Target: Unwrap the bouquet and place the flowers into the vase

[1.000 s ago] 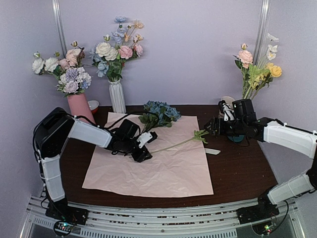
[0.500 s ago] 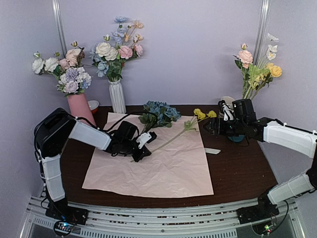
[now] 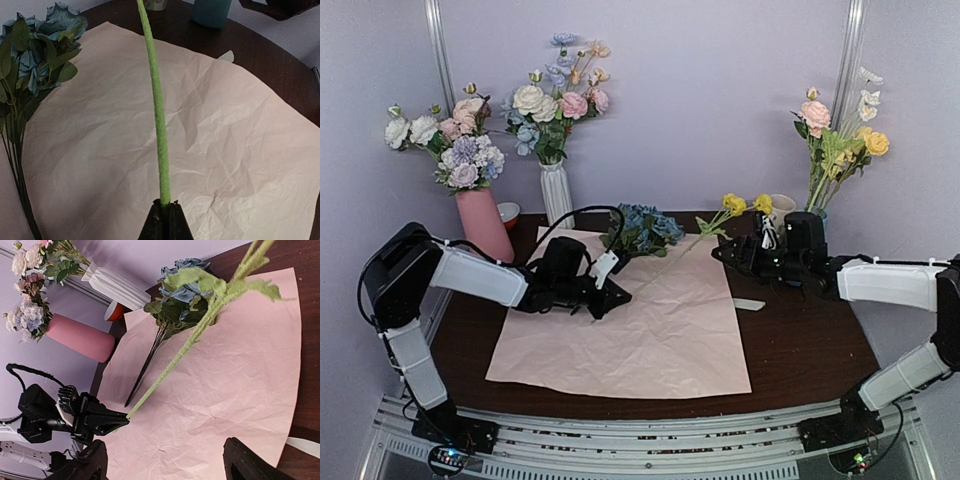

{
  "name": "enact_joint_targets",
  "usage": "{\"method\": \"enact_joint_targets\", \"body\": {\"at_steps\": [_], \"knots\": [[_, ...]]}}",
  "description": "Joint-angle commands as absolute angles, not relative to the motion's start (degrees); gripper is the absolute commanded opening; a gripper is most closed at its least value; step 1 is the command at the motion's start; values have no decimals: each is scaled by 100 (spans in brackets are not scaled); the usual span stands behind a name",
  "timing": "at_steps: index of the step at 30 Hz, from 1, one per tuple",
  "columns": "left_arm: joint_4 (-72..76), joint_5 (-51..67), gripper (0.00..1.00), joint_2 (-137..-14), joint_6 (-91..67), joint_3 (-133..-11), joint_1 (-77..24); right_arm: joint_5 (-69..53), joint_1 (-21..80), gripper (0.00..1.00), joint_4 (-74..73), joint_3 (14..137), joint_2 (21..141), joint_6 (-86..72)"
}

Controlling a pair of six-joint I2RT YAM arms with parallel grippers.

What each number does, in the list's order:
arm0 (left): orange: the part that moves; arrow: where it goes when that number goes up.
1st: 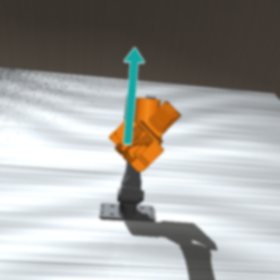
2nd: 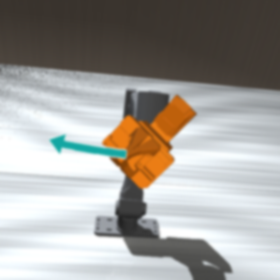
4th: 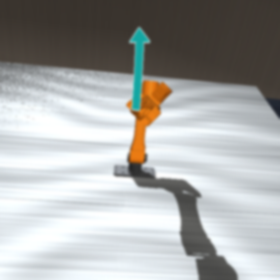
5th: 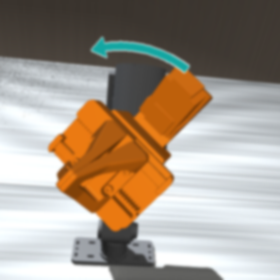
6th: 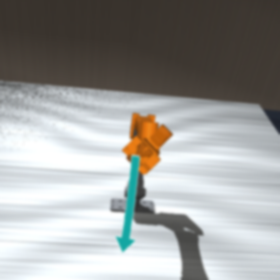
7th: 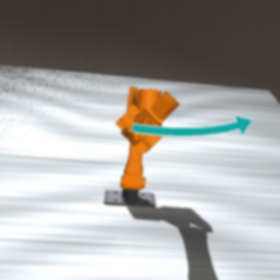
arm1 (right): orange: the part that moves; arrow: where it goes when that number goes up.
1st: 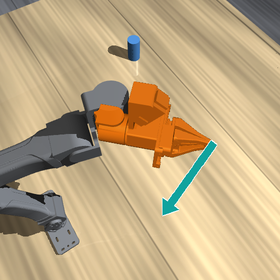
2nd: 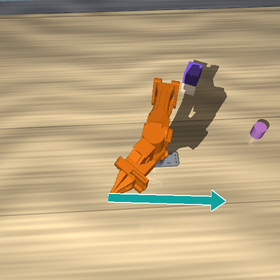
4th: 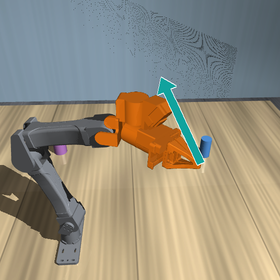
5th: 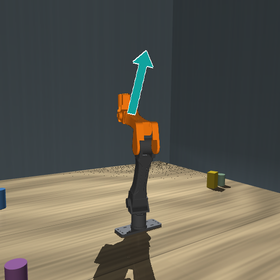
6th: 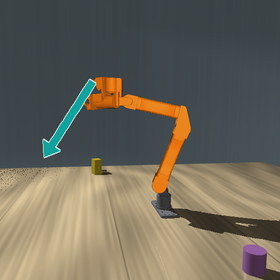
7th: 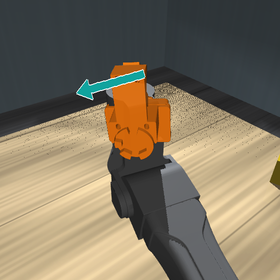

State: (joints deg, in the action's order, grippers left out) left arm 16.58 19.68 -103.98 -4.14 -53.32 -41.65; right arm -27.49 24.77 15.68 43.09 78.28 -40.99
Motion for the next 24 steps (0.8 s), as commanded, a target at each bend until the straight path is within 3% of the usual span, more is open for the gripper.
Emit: {"method": "enact_joint_targets", "body": {"at_steps": [1, 8, 14, 19, 22, 24], "knots": [[2285, 2301, 0, -9917, -1053, -5159, -4201, -3280, 2610, 81, 3334, 4153, 8237, -5576], [2687, 2644, 0, -9485, -1526, -4895, -4367, -3280, 2857, 74, 5064, 4515, 9165, -6897], [2705, 2791, 0, -9223, -1673, -4869, -4487, -3115, 3160, 64, 5641, 5096, 9797, -7372], [2723, 2827, 0, -9077, -1755, -4831, -4507, -3002, 3230, 32, 6082, 5337, 10084, -7682], [2728, 2765, 0, -9023, -1765, -4787, -4511, -2909, 3261, 2, 6044, 5434, 10071, -7627], [2764, 2751, 0, -9001, -1796, -4752, -4509, -2836, 3290, 0, 5905, 5488, 10030, -7564]]}}
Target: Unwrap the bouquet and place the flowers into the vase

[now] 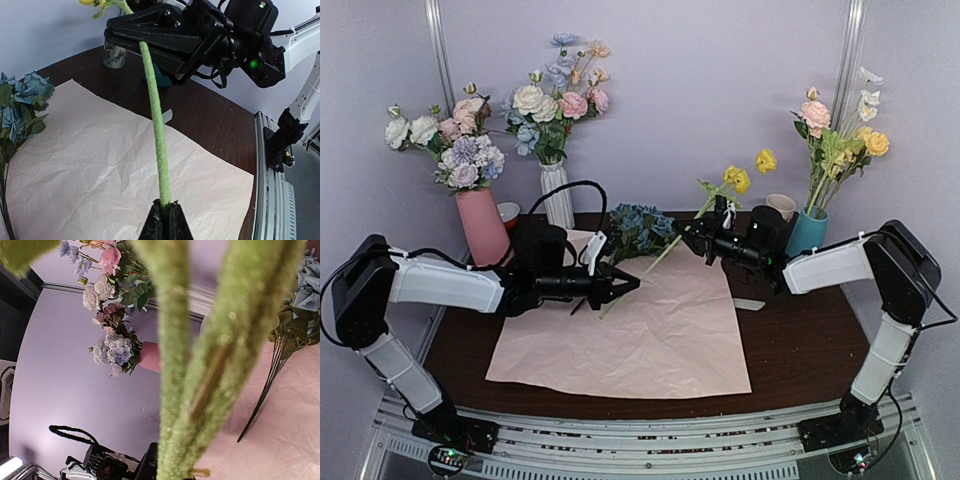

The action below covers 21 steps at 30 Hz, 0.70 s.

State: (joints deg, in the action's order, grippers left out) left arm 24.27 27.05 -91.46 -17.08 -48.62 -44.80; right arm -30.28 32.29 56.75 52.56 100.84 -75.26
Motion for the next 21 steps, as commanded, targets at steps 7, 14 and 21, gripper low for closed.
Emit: {"method": "enact_joint_targets", "body": {"at_steps": [7, 14, 21], "knots": [[2776, 2591, 14, -8880, -1755, -4672, -4518, -2868, 3454, 0, 4656, 6020, 9799, -6625], [2263, 1955, 64, -8449, -1364, -4577, -4518, -1998, 3489, 0, 1395, 7209, 9180, -4111], [1882, 1223, 81, -7942, -941, -4419, -4513, -137, 3481, 0, -824, 8474, 8695, -1988]]}}
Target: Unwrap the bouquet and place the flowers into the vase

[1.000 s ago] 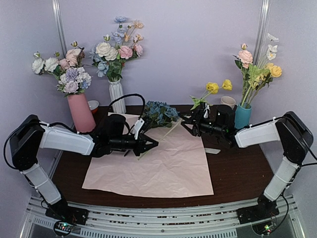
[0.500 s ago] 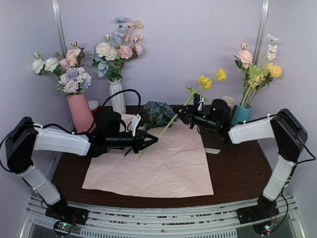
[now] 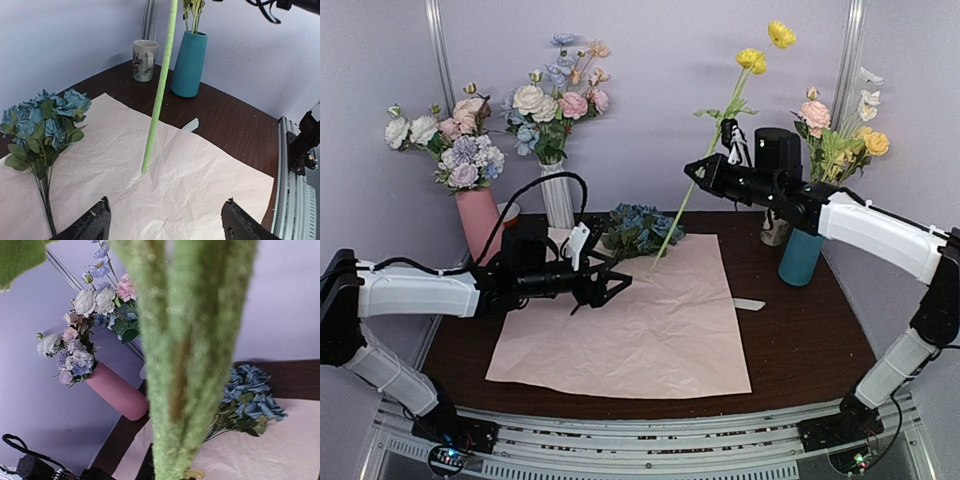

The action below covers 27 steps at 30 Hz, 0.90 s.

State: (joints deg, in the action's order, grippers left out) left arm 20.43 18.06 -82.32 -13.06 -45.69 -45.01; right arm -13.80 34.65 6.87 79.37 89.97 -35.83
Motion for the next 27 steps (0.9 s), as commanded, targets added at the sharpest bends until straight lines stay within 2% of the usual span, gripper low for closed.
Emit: {"method": "enact_joint_targets", "body": {"at_steps": [1, 5, 11, 18, 27], "knots": [[1869, 1078, 84, -7877, -897, -4354, -4517, 141, 3474, 0, -1035, 8612, 8654, -1776], [1767, 627, 90, -7647, -744, -4222, -4517, 1393, 3421, 0, -1617, 9082, 8429, -988], [1818, 362, 93, -7384, -652, -4049, -4511, 2745, 2948, 0, -1830, 9286, 8005, -340], [2021, 276, 93, -7302, -603, -3968, -4509, 2703, 1910, 0, -1675, 9392, 7790, -358], [2223, 339, 93, -7580, -576, -4079, -4514, 2444, 1316, 0, -1582, 10035, 8161, -338]]}}
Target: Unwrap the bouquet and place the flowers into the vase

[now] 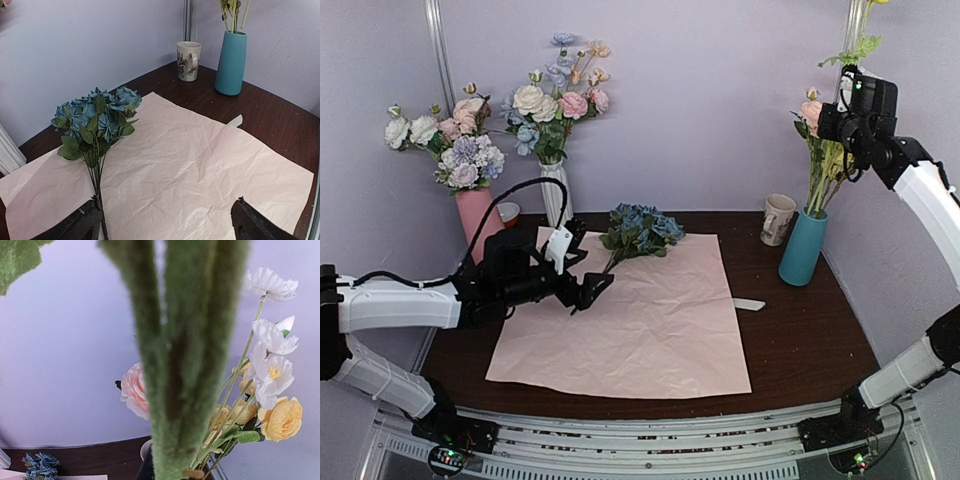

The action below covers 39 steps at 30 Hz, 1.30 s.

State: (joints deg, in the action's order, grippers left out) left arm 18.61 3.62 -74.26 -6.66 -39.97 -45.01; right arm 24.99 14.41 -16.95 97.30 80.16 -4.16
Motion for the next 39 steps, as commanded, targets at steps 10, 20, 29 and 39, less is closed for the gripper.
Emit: {"method": "enact_joint_targets", "body": {"at_steps": [10, 20, 29, 39], "knots": [[2408, 576, 93, -7851, -660, -4052, -4517, 2273, 1103, 0, -1255, 9560, 8301, -454], [2457, 611, 92, -8026, -669, -4149, -4510, 2057, 993, 0, -703, 8390, 8201, -353], [2491, 656, 92, -8190, -690, -4228, -4509, 1709, 984, 14, -1196, 8353, 8636, -195], [2321, 626, 91, -8377, -713, -4462, -4509, 1575, 987, 41, -2050, 8717, 9072, -284]]}}
